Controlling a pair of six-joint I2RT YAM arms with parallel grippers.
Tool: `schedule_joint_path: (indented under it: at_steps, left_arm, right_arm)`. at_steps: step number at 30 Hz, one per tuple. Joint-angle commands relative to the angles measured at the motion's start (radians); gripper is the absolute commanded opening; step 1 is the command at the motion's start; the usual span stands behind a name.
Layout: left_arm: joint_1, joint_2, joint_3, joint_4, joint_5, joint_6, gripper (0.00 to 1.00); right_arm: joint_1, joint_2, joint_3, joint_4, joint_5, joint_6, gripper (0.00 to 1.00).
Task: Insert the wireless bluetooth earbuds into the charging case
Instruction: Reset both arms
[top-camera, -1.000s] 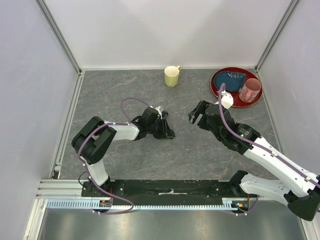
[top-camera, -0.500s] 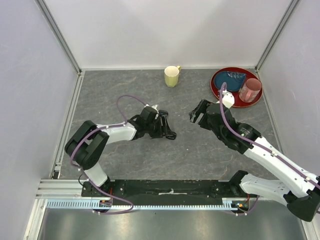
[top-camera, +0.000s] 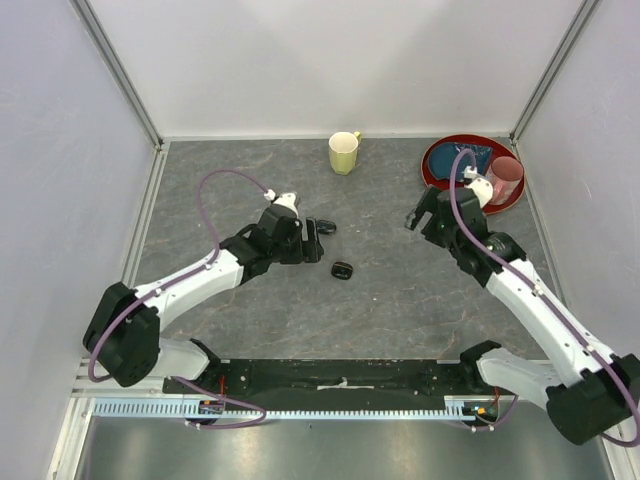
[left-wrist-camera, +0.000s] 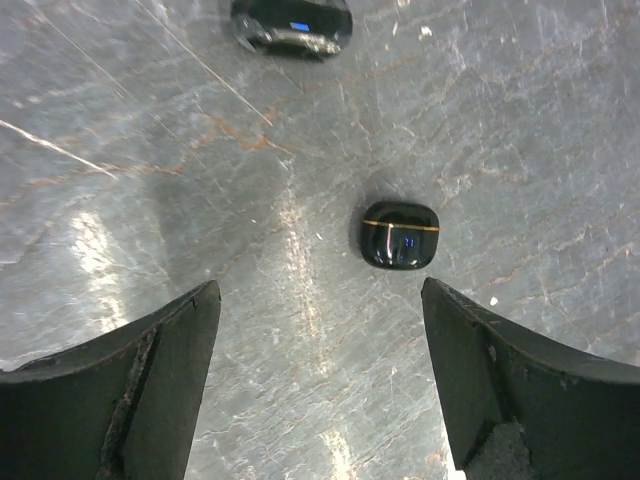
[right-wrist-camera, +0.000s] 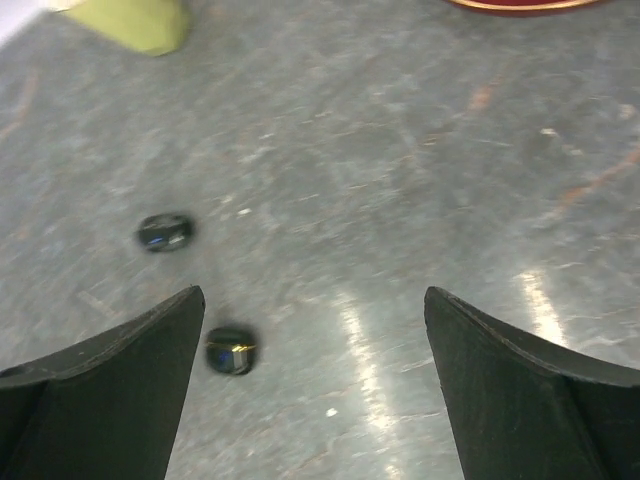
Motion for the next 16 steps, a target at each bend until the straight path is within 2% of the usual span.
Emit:
schedule_joint_path:
  at_steps: [1, 6, 12, 16]
  left_arm:
    - [0.002, -0.065, 0.081, -0.119, -0.083, 0.054, 0.87]
    - [0.002, -0.160, 0.046, -0.135, -0.192, -0.010, 0.88]
    - [0.003, -0.231, 0.021, -0.190, -0.251, 0.028, 0.88]
    - [0.003, -0.304, -0.037, -0.146, -0.261, 0.074, 0.90]
  right_arm:
    - [-0.202, 0.081, -0.045, 0.033, -0.147, -0.105, 0.98]
    - [-0.324, 0.198, -0.064, 0.039, -0.192, -0.175, 0.98]
    - [-0.333, 0.172, -0.142, 0.142, -0.045, -0.214, 0.98]
    - [-0.332, 0.149, -0.206, 0.240, 0.076, -0.295, 0.98]
